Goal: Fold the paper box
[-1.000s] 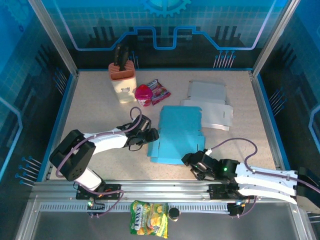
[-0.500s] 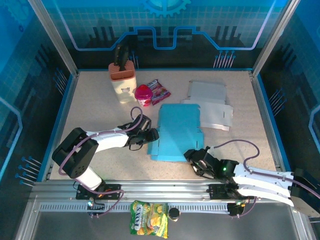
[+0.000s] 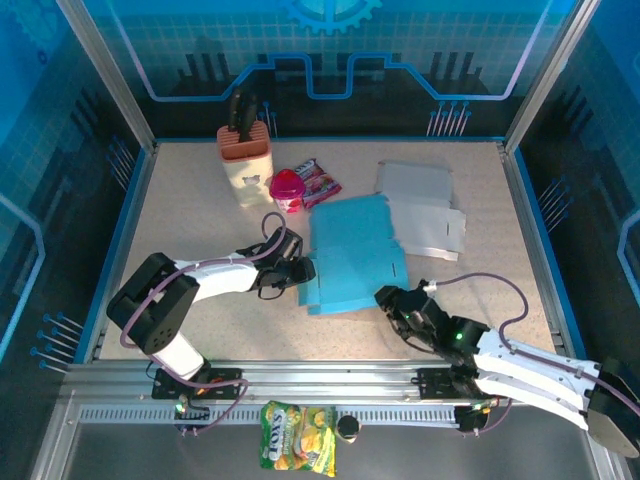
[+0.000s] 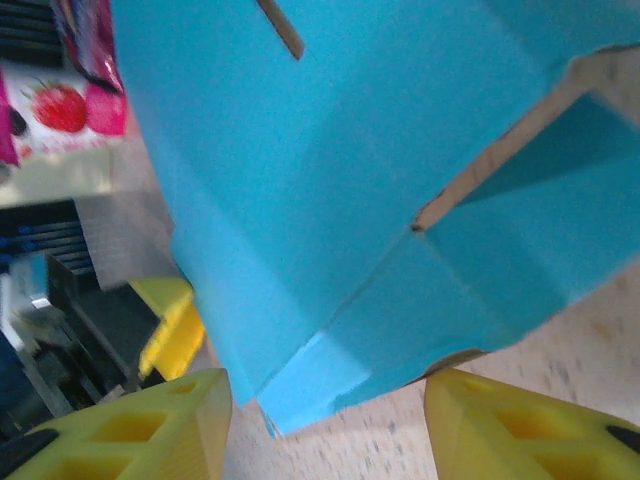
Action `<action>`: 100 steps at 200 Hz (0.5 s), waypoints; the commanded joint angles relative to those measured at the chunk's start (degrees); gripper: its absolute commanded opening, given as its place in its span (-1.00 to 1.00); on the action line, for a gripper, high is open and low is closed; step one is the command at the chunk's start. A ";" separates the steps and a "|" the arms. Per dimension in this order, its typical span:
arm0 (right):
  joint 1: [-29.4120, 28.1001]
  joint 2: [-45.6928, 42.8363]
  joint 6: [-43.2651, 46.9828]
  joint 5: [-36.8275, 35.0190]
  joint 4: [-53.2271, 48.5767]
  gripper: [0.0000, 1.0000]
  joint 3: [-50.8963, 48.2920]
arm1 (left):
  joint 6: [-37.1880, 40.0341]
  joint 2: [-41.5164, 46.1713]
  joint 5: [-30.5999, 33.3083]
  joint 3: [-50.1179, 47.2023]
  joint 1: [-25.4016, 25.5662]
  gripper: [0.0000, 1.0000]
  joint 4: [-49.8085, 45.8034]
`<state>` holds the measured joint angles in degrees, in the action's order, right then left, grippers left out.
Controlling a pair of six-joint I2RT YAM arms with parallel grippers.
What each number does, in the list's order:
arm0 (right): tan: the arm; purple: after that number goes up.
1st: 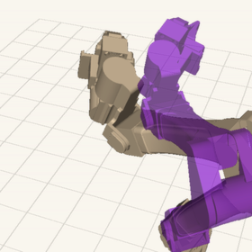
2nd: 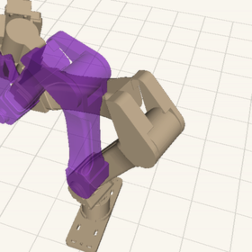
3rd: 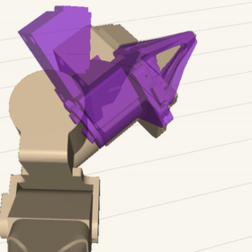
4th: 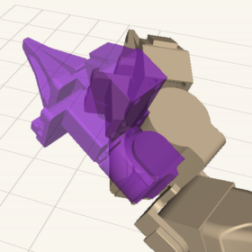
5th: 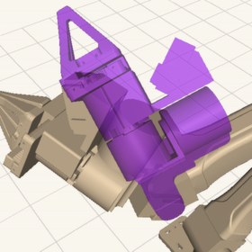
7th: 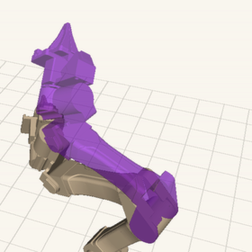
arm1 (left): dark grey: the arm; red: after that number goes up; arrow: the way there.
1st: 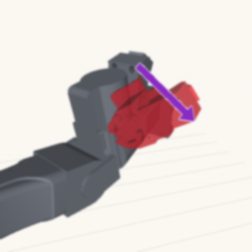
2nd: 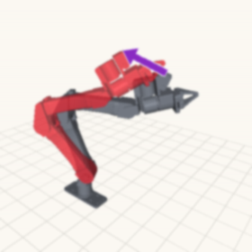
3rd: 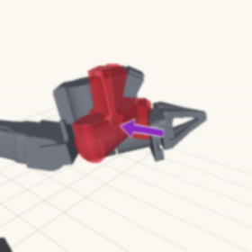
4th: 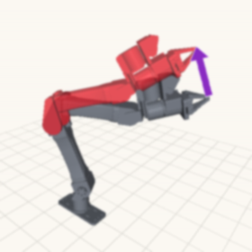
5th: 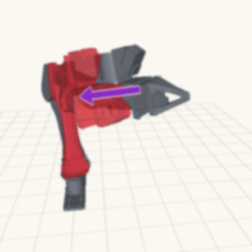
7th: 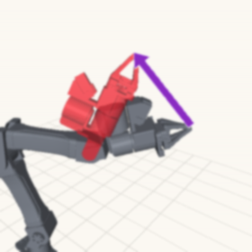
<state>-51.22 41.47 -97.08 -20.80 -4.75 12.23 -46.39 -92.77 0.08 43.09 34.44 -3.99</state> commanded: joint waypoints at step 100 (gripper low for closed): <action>4.63 5.03 7.76 -4.88 17.12 0.00 -5.19 | 0.40 -4.60 -7.02 1.38 0.59 -0.16 6.27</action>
<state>-47.55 45.76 -91.15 -22.35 7.35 8.32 -46.39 -93.34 -0.54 43.55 34.22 -4.12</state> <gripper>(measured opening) 0.507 0.429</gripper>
